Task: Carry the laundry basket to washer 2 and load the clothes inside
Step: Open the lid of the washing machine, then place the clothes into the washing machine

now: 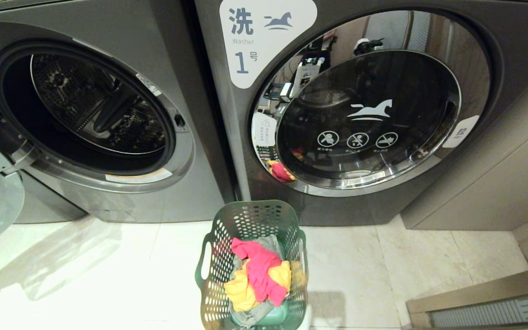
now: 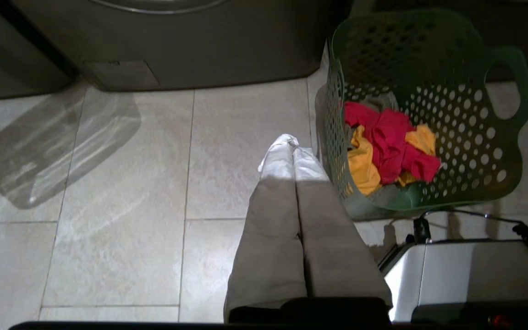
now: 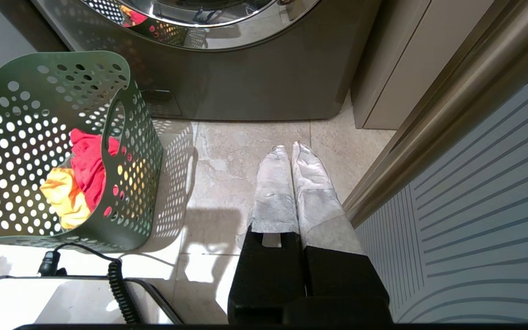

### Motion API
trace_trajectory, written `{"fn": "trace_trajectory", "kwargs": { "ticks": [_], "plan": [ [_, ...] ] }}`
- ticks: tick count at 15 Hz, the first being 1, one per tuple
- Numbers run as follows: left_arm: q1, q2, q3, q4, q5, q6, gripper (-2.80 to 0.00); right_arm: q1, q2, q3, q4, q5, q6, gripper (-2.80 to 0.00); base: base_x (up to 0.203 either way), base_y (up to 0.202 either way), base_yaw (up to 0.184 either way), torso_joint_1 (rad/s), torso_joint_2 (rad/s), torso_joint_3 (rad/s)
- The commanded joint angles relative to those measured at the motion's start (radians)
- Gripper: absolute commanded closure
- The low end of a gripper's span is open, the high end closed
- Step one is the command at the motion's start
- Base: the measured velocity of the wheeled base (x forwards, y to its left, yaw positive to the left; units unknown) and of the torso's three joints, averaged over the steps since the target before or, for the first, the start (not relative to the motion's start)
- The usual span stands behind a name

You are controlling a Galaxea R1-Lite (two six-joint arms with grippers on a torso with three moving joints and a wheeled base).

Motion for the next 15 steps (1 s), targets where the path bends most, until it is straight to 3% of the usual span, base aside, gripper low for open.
{"fn": "trace_trajectory", "kwargs": {
  "ticks": [1,9,15],
  "plan": [
    [-0.005,-0.136,0.001,-0.002,0.006,-0.031,0.0,0.0,0.0,0.0,-0.001,0.0,0.001,0.0,0.0,0.0,0.0,0.0,0.0,0.0],
    [-0.007,-0.12,0.001,0.003,0.012,-0.052,0.0,0.0,0.0,0.0,-0.001,0.0,0.001,0.0,0.0,0.0,0.0,0.0,0.0,0.0],
    [-0.007,-0.12,0.001,0.003,0.012,-0.054,0.0,0.0,0.0,0.0,-0.001,0.0,0.001,0.0,0.0,0.0,0.0,0.001,0.0,0.158]
  ]
}}
